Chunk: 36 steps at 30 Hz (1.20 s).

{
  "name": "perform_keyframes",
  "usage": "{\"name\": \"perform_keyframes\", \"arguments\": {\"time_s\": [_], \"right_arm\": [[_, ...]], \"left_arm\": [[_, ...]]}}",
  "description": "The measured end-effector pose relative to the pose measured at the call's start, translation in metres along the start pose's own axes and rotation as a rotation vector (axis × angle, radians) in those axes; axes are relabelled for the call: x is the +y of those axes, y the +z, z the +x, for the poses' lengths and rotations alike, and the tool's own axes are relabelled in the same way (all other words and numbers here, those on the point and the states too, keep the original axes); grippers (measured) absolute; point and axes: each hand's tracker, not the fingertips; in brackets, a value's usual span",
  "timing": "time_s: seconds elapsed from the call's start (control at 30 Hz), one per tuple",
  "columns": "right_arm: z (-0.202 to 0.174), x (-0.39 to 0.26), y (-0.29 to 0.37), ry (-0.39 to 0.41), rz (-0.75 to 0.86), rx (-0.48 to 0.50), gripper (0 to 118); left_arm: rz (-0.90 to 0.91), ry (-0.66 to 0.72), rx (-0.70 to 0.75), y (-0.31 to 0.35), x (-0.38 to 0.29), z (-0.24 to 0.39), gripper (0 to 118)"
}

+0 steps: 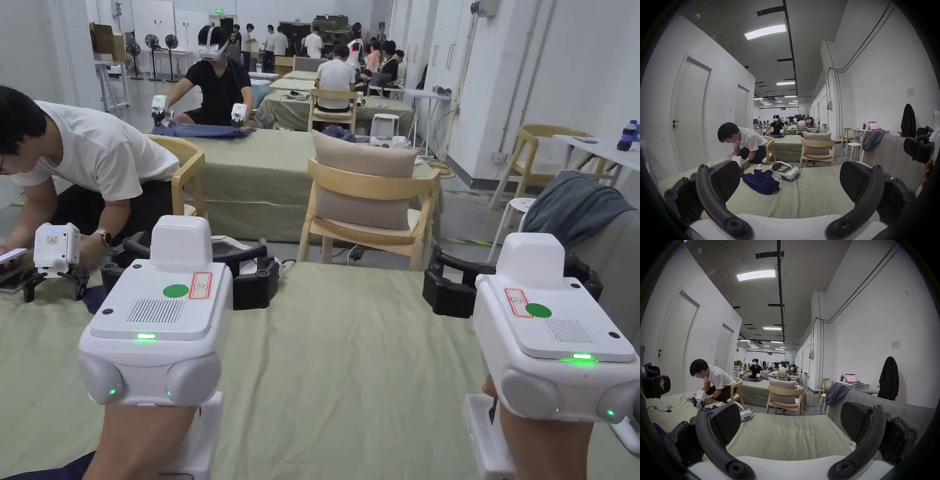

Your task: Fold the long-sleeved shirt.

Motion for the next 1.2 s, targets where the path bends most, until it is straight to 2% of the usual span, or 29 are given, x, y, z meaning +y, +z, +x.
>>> {"name": "perform_keyframes", "arguments": {"time_s": [0.23, 0.33, 0.7, 1.2], "right_arm": [[-0.0012, -0.0014, 0.0003, 0.003, -0.004, 0.002, 118], [-0.0009, -0.0028, 0.0007, -0.019, -0.008, 0.008, 118], [-0.0034, -0.0023, 0.0036, 0.020, 0.014, 0.000, 118], [-0.0077, -0.0015, 0.0053, 0.029, 0.008, 0.022, 118]], "left_arm": [[0.008, 0.007, -0.011, 0.0015, 0.0005, 0.0011, 111], [0.006, 0.016, -0.019, 0.0014, 0.0006, 0.0003, 111], [0.002, 0.017, -0.016, -0.0001, -0.0012, -0.0029, 111], [0.035, -0.028, -0.005, 0.0046, -0.0017, 0.0007, 111]]}}
